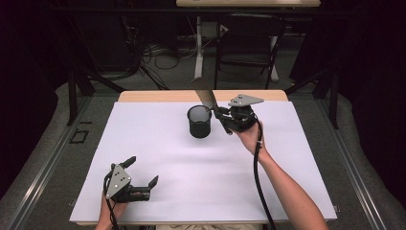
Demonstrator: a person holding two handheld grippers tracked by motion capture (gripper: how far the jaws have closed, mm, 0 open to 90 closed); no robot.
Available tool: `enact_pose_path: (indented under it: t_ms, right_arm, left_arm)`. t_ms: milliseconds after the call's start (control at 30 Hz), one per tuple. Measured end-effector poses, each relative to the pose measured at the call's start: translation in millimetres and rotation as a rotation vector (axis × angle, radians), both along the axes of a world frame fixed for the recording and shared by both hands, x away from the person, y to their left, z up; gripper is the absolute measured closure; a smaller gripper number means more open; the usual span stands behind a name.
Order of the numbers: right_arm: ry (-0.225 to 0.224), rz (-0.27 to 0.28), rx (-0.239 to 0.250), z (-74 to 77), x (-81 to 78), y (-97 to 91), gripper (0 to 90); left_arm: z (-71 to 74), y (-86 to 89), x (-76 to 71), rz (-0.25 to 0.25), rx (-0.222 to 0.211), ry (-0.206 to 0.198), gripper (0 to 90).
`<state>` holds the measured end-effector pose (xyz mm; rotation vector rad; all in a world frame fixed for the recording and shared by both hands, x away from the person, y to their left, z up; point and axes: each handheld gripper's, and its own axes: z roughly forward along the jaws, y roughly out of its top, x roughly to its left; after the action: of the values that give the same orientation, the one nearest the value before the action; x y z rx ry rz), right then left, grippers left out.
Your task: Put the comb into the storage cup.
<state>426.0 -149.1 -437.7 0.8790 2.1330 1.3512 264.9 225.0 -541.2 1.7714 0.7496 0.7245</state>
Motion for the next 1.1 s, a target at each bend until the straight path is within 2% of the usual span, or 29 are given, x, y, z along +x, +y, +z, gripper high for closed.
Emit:
enact_pose_path:
  t_ms: [667,1100]
  right_arm:
    - [-0.007,-0.001,0.028,-1.2,7.3,4.6,72.5]
    - [-0.034,-0.006,0.053,4.3,11.4,9.7,72.5]
  left_arm:
    - [0.4,-0.4,-0.6,0.001,-0.002,-0.003,0.4]
    - [0.0,-2.8,-0.9,-0.003,0.001,0.0,0.4]
